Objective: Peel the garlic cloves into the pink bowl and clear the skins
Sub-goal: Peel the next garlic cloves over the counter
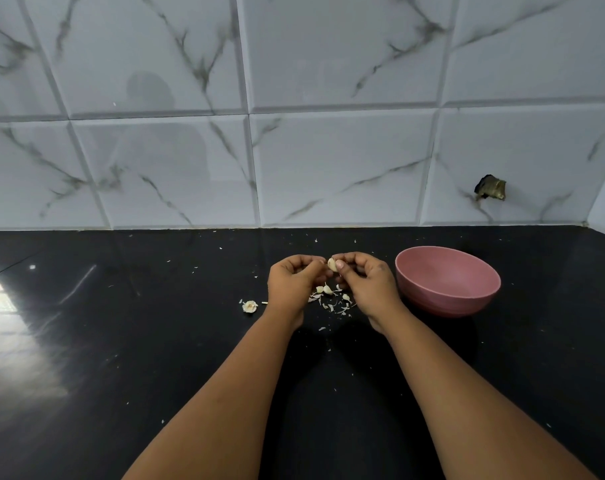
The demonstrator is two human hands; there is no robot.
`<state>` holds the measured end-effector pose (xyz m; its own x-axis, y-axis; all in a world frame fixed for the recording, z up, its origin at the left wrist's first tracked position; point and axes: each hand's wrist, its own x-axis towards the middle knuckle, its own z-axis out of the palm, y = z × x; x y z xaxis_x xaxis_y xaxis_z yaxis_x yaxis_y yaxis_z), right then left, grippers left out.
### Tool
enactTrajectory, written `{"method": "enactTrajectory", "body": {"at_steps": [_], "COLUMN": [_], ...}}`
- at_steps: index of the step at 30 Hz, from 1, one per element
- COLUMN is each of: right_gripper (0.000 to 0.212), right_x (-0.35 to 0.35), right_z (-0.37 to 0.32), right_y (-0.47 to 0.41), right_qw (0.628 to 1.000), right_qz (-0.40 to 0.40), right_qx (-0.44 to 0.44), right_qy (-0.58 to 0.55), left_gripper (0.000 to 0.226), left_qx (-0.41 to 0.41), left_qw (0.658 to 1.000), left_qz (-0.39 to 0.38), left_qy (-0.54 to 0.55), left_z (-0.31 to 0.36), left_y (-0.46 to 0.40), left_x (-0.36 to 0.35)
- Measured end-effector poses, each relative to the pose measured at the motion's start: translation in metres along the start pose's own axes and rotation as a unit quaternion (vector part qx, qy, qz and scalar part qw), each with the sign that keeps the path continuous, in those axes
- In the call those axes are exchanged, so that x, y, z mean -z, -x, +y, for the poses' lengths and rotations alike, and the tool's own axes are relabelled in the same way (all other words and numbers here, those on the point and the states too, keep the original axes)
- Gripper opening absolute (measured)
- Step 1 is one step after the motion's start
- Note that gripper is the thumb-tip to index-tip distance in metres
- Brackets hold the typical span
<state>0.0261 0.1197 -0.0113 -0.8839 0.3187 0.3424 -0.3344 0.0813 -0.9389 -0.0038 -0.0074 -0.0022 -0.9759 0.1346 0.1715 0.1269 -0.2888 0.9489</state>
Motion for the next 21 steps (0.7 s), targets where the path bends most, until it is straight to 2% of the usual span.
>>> {"method": "enactTrajectory", "body": {"at_steps": [3,8,15,21], "right_gripper": [0.015,0.017,0.021,0.019], "right_x": [0.0009,0.0036,0.0033,0.0026], "right_z": [-0.0008,0.0027,0.0036,0.0019], "right_y": [-0.0002,-0.0015,-0.0015,-0.0012], "right_qw": [1.0,0.997,0.993,0.996], "right_qz": [0.004,-0.004,-0.02,-0.016], "right_qx": [-0.007,0.032,0.067,0.052], "right_qy": [-0.019,0.065,0.095,0.071], "left_gripper": [0.005,0.007,0.001,0.002], "left_qx": [0.017,-0.027,-0.056,-0.064], "left_qw": [0.998,0.997,0.991,0.989], "left_qz": [-0.021,-0.025,-0.021,-0.021], "left_qy": [0.048,-0.072,-0.123,-0.13], "left_z": [0.0007,-0.0023,-0.0023,-0.0016], "left_y": [-0.001,-0.0009,-0.0014,-0.0005], "left_x": [0.0005,0.0049,0.0078,0.0068]}}
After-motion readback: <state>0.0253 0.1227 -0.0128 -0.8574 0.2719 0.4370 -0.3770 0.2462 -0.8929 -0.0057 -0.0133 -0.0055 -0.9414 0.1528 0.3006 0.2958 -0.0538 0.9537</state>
